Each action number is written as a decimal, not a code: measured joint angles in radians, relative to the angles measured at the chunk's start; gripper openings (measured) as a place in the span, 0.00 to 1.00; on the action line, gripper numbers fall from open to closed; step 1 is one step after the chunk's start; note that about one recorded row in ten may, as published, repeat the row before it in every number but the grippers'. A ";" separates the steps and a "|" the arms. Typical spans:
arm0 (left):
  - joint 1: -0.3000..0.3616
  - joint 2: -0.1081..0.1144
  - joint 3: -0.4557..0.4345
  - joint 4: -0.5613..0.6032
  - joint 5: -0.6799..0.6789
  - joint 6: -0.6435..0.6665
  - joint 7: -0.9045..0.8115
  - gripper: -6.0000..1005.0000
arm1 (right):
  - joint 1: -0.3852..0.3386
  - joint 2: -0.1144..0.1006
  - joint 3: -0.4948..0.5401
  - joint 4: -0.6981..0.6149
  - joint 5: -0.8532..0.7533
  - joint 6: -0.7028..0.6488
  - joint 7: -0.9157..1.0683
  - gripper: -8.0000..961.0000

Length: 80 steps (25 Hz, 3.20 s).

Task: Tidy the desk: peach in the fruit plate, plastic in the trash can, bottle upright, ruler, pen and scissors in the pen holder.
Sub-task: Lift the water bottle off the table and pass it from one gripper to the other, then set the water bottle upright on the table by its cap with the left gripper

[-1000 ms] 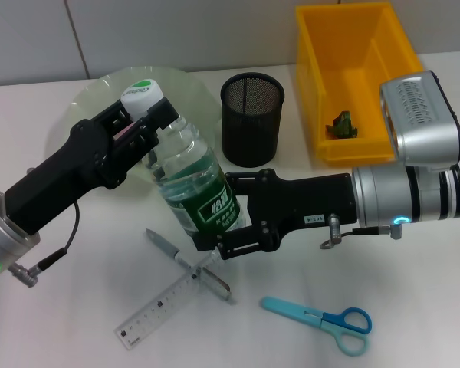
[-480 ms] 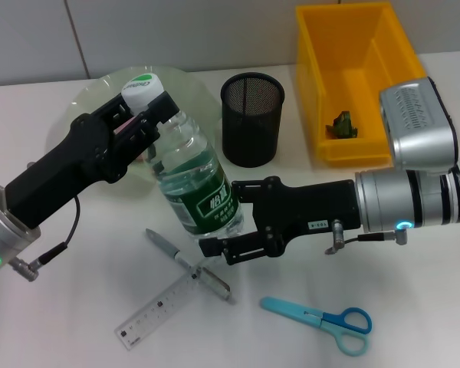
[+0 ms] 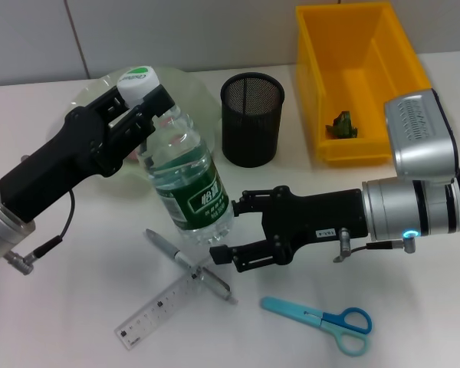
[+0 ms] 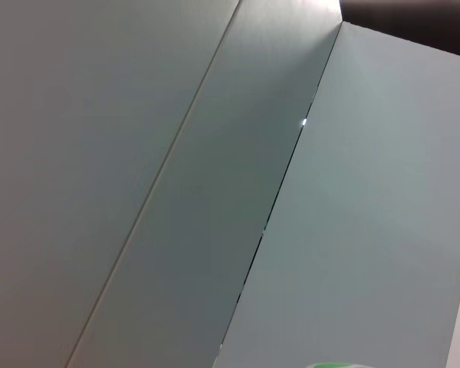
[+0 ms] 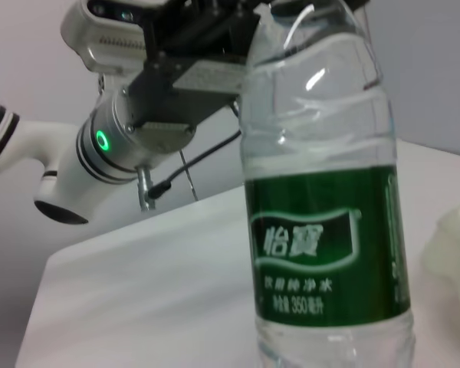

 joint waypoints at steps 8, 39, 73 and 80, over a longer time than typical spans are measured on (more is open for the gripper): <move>0.018 0.000 0.000 0.009 0.000 -0.005 0.018 0.44 | -0.023 0.000 0.000 0.002 -0.004 0.012 0.001 0.85; 0.169 0.008 -0.052 0.131 0.000 -0.209 0.313 0.44 | -0.046 -0.002 0.008 -0.039 0.002 0.025 -0.005 0.85; 0.170 0.001 -0.075 0.132 0.000 -0.302 0.374 0.44 | -0.042 0.002 0.005 -0.032 0.004 0.033 -0.007 0.85; 0.170 0.001 -0.075 0.132 0.000 -0.302 0.374 0.44 | -0.042 0.002 0.005 -0.033 0.005 0.034 -0.010 0.85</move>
